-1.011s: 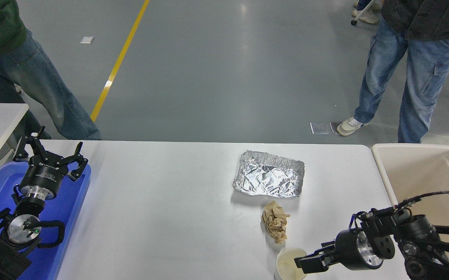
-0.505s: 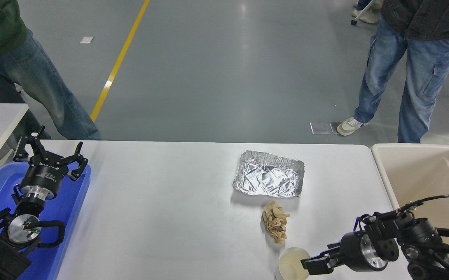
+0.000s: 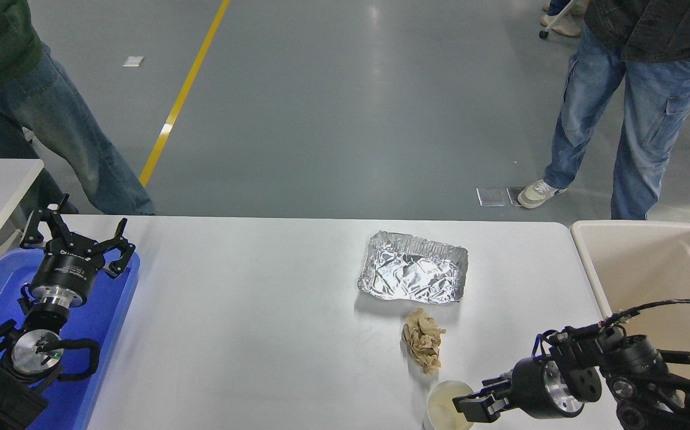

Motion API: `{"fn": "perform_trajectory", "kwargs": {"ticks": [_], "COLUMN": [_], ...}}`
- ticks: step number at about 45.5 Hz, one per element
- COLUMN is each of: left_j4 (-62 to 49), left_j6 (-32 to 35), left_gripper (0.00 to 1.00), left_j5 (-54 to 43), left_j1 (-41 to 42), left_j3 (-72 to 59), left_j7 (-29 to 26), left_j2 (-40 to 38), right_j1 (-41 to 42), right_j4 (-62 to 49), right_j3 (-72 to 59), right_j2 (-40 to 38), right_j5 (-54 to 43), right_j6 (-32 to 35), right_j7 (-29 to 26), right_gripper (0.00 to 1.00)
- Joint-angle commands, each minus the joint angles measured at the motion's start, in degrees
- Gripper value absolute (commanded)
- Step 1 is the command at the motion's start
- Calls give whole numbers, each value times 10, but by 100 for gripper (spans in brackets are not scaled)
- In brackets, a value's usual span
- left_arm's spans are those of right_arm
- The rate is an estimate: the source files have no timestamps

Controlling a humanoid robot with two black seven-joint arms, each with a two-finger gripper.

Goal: Clean the table surface

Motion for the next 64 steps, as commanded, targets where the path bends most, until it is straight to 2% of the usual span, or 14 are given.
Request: {"fn": "perform_trajectory", "kwargs": {"ticks": [1,4,6,25,36,44,53,64], "left_j4": [0,0,1,0,0,0,0,0], "left_j6": [0,0,0,0,0,0,0,0], "left_gripper": [100,100,100,100,100,100,100,100], "left_j5": [0,0,0,0,0,0,0,0], "left_j1": [-1,-1,0,0,-1,0,-1,0], "left_j3": [0,0,0,0,0,0,0,0], "left_j7": [0,0,0,0,0,0,0,0], "left_j2": [0,0,0,0,0,0,0,0], "right_j1": [6,6,7,8,37,71,121,126], "right_j4": [-2,-2,-3,-5,-5,6,7,7], "right_j3": [-3,-4,-4,4,14,33,79,162], "right_j2": [1,1,1,-1,-11,-60,-112,-177], "right_j5": [4,4,4,9,55,102,196,271], "right_j6": [7,8,9,28,42,67,94,120], "right_j7": [12,12,12,13,15,16,25,33], "right_gripper": [19,10,0,0,0,0,0,0]}}
